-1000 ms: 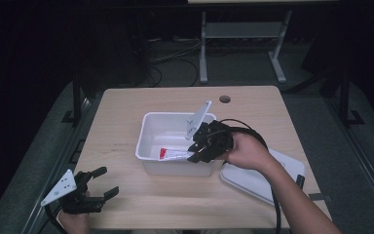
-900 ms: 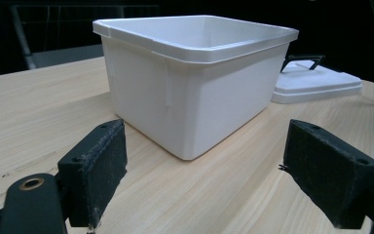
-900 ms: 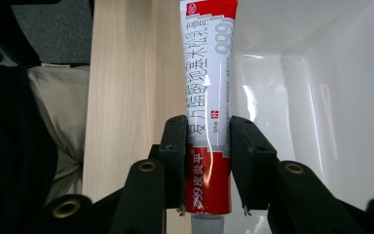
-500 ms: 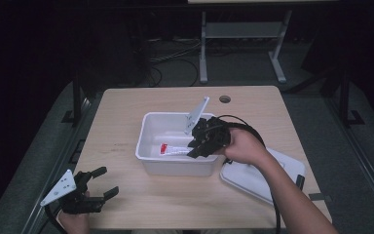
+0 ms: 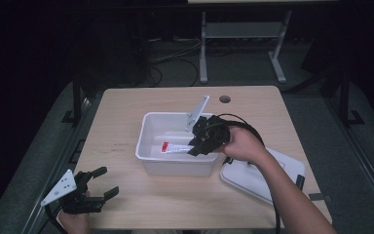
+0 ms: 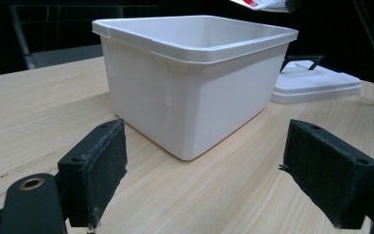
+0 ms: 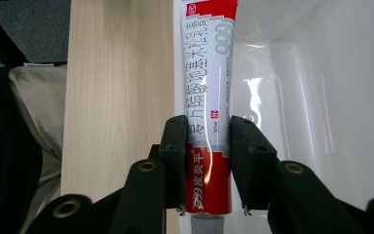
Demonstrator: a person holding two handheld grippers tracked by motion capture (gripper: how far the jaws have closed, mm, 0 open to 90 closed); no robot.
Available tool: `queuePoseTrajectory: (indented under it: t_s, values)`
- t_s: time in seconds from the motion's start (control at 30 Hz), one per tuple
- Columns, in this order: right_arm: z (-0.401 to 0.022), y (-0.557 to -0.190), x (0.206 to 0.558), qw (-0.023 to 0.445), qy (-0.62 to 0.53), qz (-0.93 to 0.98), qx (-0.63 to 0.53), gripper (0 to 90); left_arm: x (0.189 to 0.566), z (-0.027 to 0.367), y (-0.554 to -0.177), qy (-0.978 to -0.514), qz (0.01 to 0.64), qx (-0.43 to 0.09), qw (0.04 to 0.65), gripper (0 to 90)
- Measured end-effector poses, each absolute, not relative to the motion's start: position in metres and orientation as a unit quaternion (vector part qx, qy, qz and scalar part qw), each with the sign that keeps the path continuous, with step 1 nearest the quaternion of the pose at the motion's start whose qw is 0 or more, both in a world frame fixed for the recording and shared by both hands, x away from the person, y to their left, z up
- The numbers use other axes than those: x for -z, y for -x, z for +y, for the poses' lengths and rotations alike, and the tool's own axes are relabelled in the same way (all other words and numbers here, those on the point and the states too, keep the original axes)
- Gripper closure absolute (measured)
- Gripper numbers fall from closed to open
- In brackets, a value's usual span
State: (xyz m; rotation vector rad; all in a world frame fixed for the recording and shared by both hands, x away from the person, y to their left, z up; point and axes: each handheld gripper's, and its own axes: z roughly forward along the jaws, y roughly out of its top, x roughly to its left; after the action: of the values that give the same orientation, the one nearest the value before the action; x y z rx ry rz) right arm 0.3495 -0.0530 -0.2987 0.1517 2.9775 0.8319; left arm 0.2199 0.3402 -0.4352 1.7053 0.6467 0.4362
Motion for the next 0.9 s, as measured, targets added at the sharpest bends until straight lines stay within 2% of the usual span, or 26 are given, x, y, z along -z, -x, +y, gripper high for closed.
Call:
queuePoseTrajectory:
  t_s: [0.9]
  values:
    - [-0.051, -0.362, 0.313, 0.011, -0.061, 0.964, -0.257, 68.0, 0.435, 0.341, -0.22, -0.732, 0.278, -0.189, 0.592, 15.7]
